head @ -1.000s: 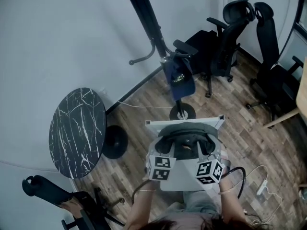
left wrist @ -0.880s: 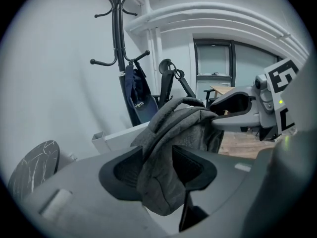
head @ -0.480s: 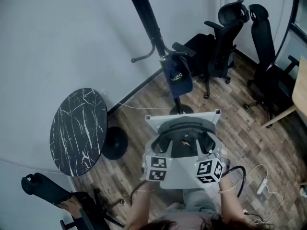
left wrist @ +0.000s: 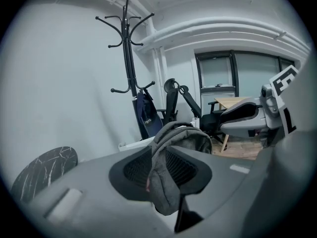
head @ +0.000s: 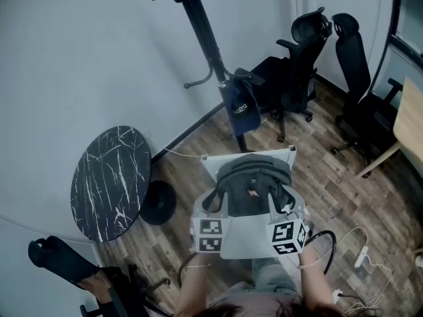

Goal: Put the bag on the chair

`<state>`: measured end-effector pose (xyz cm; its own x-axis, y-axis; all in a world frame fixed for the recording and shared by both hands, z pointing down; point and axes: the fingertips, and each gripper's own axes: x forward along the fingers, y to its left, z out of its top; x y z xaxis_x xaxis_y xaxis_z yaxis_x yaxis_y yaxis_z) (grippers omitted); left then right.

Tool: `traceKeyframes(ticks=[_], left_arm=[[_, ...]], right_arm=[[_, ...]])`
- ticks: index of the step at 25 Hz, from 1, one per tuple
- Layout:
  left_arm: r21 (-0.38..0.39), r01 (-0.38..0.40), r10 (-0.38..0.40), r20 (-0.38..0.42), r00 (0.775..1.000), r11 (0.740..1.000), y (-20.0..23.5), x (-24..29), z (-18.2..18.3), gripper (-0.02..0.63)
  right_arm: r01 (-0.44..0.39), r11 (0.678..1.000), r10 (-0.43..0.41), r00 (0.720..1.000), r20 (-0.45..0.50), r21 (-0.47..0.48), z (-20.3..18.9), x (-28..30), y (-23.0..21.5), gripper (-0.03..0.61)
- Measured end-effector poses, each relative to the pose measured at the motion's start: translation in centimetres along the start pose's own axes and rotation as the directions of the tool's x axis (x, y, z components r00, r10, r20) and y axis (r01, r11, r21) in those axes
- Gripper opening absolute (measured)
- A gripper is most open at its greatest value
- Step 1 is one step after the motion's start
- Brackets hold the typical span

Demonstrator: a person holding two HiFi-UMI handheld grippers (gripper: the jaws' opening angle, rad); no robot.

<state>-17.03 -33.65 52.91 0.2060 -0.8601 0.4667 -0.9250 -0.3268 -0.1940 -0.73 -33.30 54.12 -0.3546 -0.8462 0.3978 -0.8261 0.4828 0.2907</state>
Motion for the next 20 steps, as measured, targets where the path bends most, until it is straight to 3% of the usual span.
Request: traceKeyframes(ticks=[10,16,20], left_arm=[[-0.03,0.021,-0.02,0.061,0.998,0.999,-2.1,-6.2,0.4,0.04],[-0.039,0.054,-0.049,0.12,0.992,0.998,-3.5,-10.5,1.1,0.011],[-0.046,0.058,-0.05,0.169,0.984,0.997,-4.1,-14.0,1.7,0.011]], right_arm=[[0.027,0.996,-0.033,0.997,0.067,0.088,1.6,-6.0,2.0,0.08],[0.047,0.992,-0.059,0.993,0.105,0.118,2.4,-9.9,3.5,0.009],[0.06,0.991,-0.076,0.988,0.133,0.118,2.9,-12.9,4.7,0.008]])
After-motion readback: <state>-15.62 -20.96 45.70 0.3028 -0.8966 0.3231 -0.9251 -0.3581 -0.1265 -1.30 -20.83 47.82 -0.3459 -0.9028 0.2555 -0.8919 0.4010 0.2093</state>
